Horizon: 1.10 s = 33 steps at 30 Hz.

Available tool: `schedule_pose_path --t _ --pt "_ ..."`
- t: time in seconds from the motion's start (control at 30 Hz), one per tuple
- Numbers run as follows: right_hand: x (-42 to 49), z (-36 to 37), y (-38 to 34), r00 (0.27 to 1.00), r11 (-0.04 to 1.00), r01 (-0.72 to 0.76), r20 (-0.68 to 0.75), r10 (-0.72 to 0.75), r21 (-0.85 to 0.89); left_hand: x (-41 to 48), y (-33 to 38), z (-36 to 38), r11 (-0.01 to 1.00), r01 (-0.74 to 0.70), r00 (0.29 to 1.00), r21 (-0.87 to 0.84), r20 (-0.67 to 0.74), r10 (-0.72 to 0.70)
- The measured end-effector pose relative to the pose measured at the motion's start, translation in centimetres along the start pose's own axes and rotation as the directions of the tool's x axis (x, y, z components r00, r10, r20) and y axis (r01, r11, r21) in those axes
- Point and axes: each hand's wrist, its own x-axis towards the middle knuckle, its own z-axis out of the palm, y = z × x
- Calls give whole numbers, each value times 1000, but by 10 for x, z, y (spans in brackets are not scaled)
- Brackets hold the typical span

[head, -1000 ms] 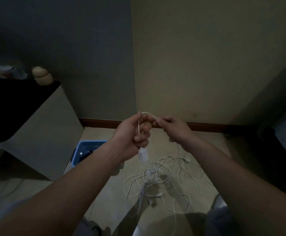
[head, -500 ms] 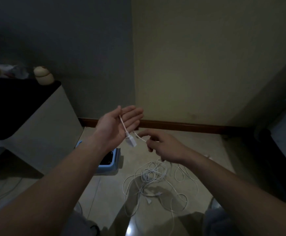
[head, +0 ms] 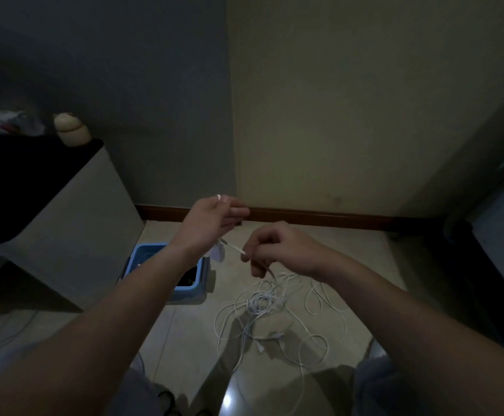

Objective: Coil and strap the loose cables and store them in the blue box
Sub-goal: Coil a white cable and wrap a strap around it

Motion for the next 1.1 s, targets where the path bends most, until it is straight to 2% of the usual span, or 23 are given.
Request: schedule_pose_path --t 0.07,0.13,0.3,0.4,0.5,0.6,0.67,0.77,0.83,0.87,0.97,1.1 --pt "-4 -7 -2 998 996 -49 48 45 75 3 1 -8 1000 -21 999 18 -41 21" --pt "-6 -11 -2 997 996 -53 67 48 77 6 0 -14 999 -12 999 33 -51 13" --pt "-2 -9 -3 988 987 129 -95 -120 96 2 -7 -8 977 30 985 211 162 -65" --pt "1 -11 -3 962 985 170 -217 -165 4 -4 -10 2 982 161 941 100 286 -183" --pt "4 -16 -1 922 978 169 -330 -202 -125 -6 -10 3 953 300 856 36 431 -285" --pt "6 -22 1 888 975 174 -406 -216 -139 -10 -10 -1 940 339 780 -44 572 -255" --pt "6 -23 2 873 973 179 -431 -226 -147 -13 -8 -2 943 322 760 -83 616 -206" --pt "7 -23 3 842 972 166 -489 -226 -164 -16 -7 1 944 277 797 -180 592 -121" --pt "7 -22 4 821 978 106 -539 -187 -178 -17 -5 2 918 281 827 -281 557 -82" --pt "6 -21 4 833 984 57 -536 -140 -168 -17 -3 3 900 287 838 -329 542 -70" --pt "5 -13 2 915 993 -80 -401 40 -84 -19 -1 6 865 288 883 -412 464 -73" --pt "8 3 6 948 994 -78 -302 96 72 -15 4 3 801 314 937 -510 300 -177"
